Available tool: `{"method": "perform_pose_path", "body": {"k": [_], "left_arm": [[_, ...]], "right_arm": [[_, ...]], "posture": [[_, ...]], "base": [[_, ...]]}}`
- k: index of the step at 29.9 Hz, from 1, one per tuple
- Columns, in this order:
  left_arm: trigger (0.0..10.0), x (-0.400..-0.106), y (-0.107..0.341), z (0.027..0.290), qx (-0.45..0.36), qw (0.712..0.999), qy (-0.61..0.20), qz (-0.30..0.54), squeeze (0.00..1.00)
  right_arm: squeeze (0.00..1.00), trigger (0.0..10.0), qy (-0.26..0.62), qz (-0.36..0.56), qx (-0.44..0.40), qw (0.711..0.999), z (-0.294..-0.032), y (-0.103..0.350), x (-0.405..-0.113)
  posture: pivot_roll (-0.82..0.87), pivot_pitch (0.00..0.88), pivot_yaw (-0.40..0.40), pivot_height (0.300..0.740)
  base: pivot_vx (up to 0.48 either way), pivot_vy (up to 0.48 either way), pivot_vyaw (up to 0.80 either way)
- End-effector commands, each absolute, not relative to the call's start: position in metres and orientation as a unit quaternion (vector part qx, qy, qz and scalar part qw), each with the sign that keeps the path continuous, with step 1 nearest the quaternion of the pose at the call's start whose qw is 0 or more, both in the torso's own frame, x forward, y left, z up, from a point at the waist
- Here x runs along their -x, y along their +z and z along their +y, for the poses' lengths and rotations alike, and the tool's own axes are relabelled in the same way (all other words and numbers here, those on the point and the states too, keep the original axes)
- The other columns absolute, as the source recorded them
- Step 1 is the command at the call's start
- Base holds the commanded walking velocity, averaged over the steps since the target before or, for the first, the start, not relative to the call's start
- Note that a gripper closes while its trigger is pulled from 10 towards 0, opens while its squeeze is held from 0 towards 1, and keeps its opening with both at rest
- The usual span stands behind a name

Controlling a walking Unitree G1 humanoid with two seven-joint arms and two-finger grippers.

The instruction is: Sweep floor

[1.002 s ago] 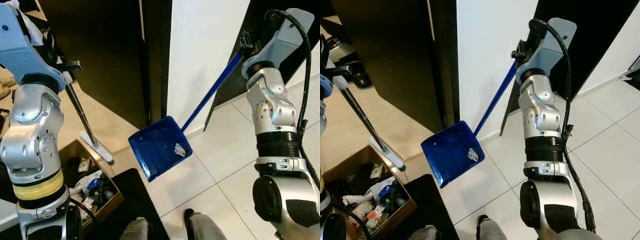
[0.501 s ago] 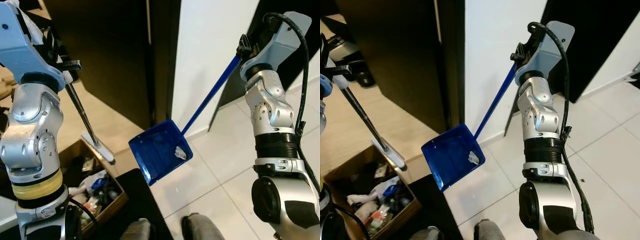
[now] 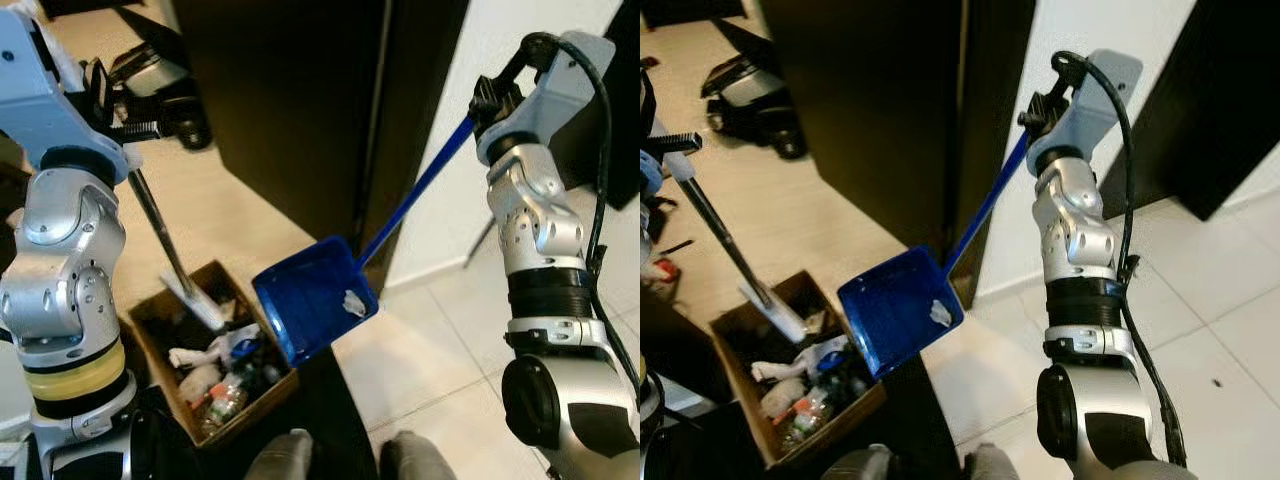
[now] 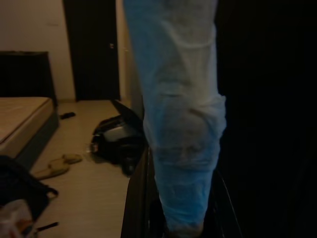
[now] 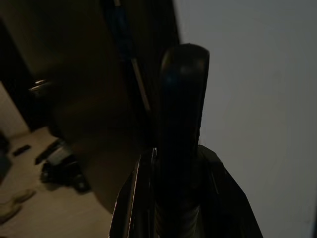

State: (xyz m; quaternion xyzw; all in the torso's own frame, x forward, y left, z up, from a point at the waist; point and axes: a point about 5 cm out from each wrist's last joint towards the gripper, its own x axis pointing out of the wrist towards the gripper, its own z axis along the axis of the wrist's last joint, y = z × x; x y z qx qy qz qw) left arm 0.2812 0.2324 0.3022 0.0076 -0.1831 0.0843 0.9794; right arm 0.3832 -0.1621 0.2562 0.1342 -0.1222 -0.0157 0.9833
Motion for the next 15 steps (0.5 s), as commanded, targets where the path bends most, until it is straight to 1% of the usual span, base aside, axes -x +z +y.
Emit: {"method": "perform_pose_path", "body": {"k": [1,15], "left_arm": [[10.0,-0.2767,0.3106,0.2326,-0.019,0.975,0.085,-0.206,0.00],[10.0,-0.2768,0.3106,0.2329,-0.020,0.975,0.085,-0.205,0.00]], "right_arm": [[0.00,10.0,-0.016,-0.140,-0.136,0.981,-0.1630,0.2632,-0.3817],[0.00,10.0,-0.016,-0.138,-0.138,0.981,-0.1623,0.2621,-0.3818]], "posture": [[0.10,0.044,-0.010,0.740],[0.10,0.049,-0.007,0.740]], "base": [[0.000,0.375,0.00],[0.000,0.372,0.00]]}}
